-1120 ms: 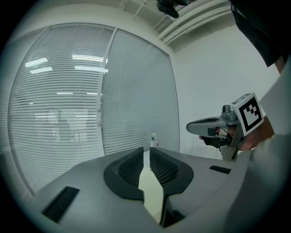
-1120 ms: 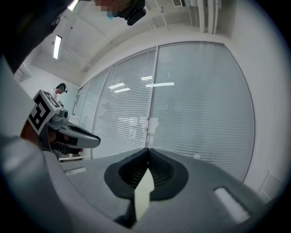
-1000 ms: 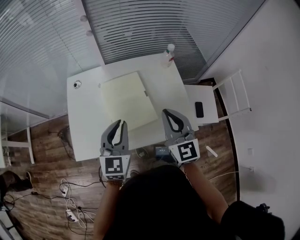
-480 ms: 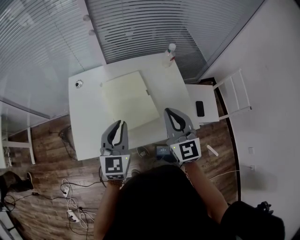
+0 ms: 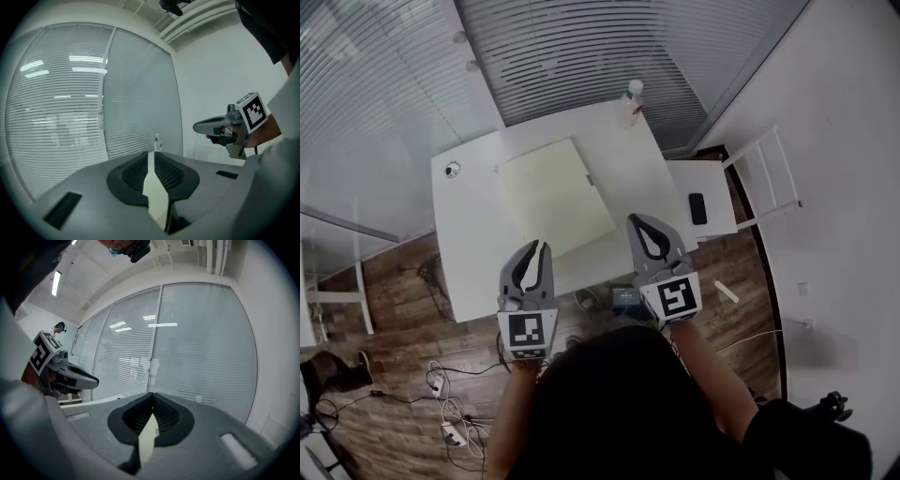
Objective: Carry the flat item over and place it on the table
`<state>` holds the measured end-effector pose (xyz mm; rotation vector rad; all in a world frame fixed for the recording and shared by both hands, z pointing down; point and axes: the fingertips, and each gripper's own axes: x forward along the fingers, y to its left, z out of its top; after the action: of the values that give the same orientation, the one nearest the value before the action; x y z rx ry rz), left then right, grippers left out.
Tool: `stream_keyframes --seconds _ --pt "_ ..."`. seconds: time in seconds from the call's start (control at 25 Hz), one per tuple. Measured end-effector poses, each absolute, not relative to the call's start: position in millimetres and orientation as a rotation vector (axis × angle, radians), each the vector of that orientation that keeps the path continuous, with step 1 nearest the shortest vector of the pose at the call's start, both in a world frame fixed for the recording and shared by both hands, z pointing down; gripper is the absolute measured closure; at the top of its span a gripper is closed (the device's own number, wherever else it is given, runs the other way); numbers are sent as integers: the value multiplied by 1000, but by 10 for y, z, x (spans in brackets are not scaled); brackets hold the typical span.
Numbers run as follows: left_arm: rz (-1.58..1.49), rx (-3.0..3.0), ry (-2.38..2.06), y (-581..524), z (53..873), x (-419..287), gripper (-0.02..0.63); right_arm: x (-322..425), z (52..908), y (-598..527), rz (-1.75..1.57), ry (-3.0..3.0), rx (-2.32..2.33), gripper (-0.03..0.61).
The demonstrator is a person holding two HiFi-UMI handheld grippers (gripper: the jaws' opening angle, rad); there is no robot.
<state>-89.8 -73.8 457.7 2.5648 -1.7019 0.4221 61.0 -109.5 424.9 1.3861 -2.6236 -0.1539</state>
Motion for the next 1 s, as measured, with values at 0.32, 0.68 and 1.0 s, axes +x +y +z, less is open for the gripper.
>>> stream_keyframes --seconds 0.32,0.68,1.0 --pt "451 2557 -1700 -791 4608 -910 561 642 4340 -1154 -139 -2625 1381 581" --pt "484 2521 -1693 -838 4726 -916 561 639 4440 -1250 -94 -2635 1359 581" --pt "510 2444 -1732 -828 4866 -1024 561 625 4544 -1371 -64 -2653 1311 581"
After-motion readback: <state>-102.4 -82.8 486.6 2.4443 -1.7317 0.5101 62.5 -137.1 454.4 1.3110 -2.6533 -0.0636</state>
